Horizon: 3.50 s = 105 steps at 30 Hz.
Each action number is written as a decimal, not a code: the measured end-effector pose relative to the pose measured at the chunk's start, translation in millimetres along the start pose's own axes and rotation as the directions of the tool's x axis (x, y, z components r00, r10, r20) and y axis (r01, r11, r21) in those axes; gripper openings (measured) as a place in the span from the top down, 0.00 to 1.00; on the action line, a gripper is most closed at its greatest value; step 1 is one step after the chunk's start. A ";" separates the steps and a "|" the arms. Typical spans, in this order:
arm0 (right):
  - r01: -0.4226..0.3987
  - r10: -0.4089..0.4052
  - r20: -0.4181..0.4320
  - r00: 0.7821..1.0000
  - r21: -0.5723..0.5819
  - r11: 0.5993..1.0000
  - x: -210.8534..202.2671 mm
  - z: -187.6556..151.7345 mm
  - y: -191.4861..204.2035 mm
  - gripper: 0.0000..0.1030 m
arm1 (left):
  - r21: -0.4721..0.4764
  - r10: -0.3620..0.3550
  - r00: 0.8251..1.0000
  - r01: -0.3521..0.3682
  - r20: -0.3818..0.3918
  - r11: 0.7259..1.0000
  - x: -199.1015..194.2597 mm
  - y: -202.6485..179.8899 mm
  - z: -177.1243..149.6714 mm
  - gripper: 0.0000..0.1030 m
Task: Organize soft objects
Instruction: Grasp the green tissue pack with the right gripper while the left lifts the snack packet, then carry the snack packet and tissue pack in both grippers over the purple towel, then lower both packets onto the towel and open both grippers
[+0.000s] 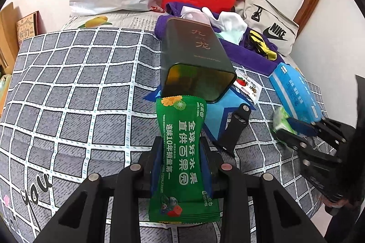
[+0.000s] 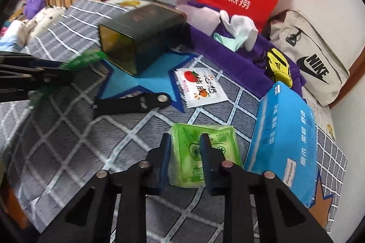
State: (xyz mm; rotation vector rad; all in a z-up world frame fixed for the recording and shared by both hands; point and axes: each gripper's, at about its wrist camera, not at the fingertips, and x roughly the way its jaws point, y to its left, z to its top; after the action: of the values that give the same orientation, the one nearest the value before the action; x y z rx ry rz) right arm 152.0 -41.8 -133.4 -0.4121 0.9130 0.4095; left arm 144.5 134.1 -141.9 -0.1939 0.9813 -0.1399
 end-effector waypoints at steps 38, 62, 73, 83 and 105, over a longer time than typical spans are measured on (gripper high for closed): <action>-0.074 0.026 0.188 0.982 0.252 0.965 -78.1 38.2 -95.1 0.80 | 0.066 -0.035 0.995 0.029 0.099 0.997 -53.4 -48.4 65.5 0.74; -0.072 0.015 0.185 0.983 0.305 0.950 -31.4 101.8 -162.1 0.80 | 0.080 -0.035 0.995 0.027 0.092 0.996 -11.1 -67.0 148.7 0.74; -0.065 0.016 0.155 0.988 0.318 0.946 14.6 136.8 -184.3 0.80 | 0.096 -0.027 0.996 0.019 0.083 0.995 23.6 -66.6 194.3 0.74; -0.061 0.018 0.124 0.992 0.347 0.936 47.3 150.6 -206.6 0.80 | 0.107 -0.033 0.998 0.026 0.059 0.994 57.1 -74.4 226.6 0.74; -0.098 0.094 0.029 0.995 0.307 0.947 105.9 159.5 -209.8 0.77 | 0.076 -0.039 0.997 0.044 -0.062 0.996 138.0 -87.2 248.5 0.74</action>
State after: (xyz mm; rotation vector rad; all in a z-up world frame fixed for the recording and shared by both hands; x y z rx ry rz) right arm 422.4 -121.6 -98.4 -0.0778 0.9676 0.3502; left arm 425.3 45.7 -99.7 -0.1398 1.0304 -0.2223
